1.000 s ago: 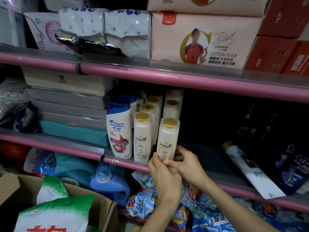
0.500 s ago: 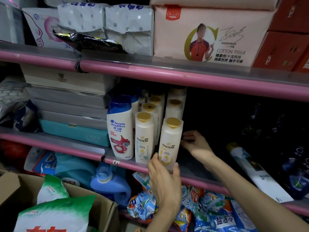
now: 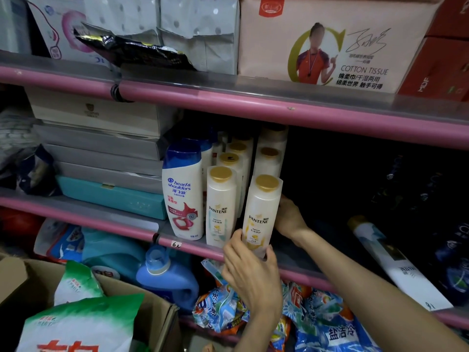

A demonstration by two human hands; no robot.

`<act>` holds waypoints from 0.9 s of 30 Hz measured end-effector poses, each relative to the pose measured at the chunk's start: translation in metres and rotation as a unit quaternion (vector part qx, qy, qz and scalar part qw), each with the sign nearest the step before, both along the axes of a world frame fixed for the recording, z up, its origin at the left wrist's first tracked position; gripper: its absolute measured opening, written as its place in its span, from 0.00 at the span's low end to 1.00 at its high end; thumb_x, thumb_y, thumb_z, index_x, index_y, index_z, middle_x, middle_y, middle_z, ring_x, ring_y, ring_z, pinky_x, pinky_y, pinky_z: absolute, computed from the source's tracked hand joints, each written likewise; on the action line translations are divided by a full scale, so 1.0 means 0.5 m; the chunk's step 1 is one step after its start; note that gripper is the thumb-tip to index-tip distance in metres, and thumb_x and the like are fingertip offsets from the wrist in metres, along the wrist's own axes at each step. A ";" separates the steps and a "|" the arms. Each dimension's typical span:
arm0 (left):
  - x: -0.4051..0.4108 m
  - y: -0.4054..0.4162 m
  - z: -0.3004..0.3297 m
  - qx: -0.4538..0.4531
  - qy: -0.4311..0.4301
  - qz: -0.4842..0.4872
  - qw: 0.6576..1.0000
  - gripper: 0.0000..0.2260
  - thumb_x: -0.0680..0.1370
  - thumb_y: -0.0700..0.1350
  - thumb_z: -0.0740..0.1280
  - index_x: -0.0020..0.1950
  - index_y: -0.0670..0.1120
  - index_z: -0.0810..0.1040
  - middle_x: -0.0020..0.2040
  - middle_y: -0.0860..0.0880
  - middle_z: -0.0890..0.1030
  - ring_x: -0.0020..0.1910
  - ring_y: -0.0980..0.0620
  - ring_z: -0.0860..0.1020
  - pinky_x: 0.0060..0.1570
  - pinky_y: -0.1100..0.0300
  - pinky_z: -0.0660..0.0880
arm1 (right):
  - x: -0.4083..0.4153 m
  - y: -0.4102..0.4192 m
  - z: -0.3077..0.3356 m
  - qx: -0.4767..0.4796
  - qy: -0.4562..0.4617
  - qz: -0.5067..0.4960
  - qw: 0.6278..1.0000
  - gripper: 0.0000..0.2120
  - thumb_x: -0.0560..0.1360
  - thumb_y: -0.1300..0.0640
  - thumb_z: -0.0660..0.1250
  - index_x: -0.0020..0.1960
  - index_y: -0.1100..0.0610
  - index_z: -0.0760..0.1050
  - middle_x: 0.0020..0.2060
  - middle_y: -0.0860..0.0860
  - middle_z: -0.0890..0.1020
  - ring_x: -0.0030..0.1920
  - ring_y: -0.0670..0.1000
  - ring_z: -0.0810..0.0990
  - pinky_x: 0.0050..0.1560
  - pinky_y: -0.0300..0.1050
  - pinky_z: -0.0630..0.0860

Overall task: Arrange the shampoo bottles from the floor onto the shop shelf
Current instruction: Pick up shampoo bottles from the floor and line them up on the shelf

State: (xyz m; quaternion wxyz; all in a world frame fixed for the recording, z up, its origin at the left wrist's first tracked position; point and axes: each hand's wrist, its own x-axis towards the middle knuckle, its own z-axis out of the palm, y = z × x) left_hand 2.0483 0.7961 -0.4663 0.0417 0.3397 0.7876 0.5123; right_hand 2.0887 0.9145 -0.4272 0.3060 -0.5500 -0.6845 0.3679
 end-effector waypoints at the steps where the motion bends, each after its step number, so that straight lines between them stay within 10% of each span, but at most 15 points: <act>1: -0.001 0.000 -0.002 0.004 -0.003 0.001 1.000 0.30 0.64 0.47 0.78 0.63 0.47 0.70 0.56 0.49 0.75 0.58 0.49 0.74 0.59 0.47 0.68 | 0.003 -0.003 -0.002 0.002 -0.001 0.004 1.000 0.11 0.77 0.59 0.64 0.59 0.57 0.74 0.53 0.55 0.81 0.53 0.52 0.80 0.48 0.41 0.75; 5: -0.004 0.000 -0.007 0.003 -0.015 0.007 1.000 0.29 0.65 0.47 0.76 0.63 0.48 0.70 0.57 0.50 0.75 0.59 0.50 0.74 0.60 0.48 0.67 | 0.014 -0.014 -0.010 0.005 -0.016 0.021 1.000 0.16 0.77 0.62 0.64 0.64 0.54 0.72 0.56 0.53 0.81 0.57 0.52 0.79 0.56 0.45 0.76; 11: -0.007 -0.003 -0.007 0.007 -0.014 0.005 1.000 0.28 0.66 0.48 0.76 0.63 0.47 0.71 0.57 0.50 0.75 0.58 0.50 0.74 0.59 0.49 0.66 | 0.026 -0.033 -0.022 0.011 -0.012 0.049 0.999 0.20 0.75 0.60 0.68 0.65 0.50 0.71 0.53 0.44 0.79 0.51 0.41 0.76 0.43 0.26 0.70; 21: -0.011 -0.001 -0.007 0.007 -0.004 0.018 1.000 0.27 0.66 0.47 0.76 0.62 0.46 0.71 0.56 0.49 0.75 0.58 0.49 0.74 0.57 0.51 0.66 | 0.022 -0.039 -0.030 0.009 0.019 0.073 0.997 0.21 0.73 0.61 0.71 0.65 0.52 0.73 0.58 0.50 0.80 0.58 0.48 0.78 0.58 0.43 0.75; 27: -0.014 0.000 -0.007 0.007 -0.002 0.016 1.000 0.26 0.66 0.47 0.76 0.61 0.46 0.72 0.55 0.49 0.75 0.57 0.48 0.75 0.57 0.50 0.65 | 0.020 -0.041 -0.036 0.021 0.022 0.080 0.996 0.17 0.73 0.61 0.71 0.60 0.50 0.75 0.51 0.45 0.81 0.52 0.43 0.79 0.44 0.25 0.71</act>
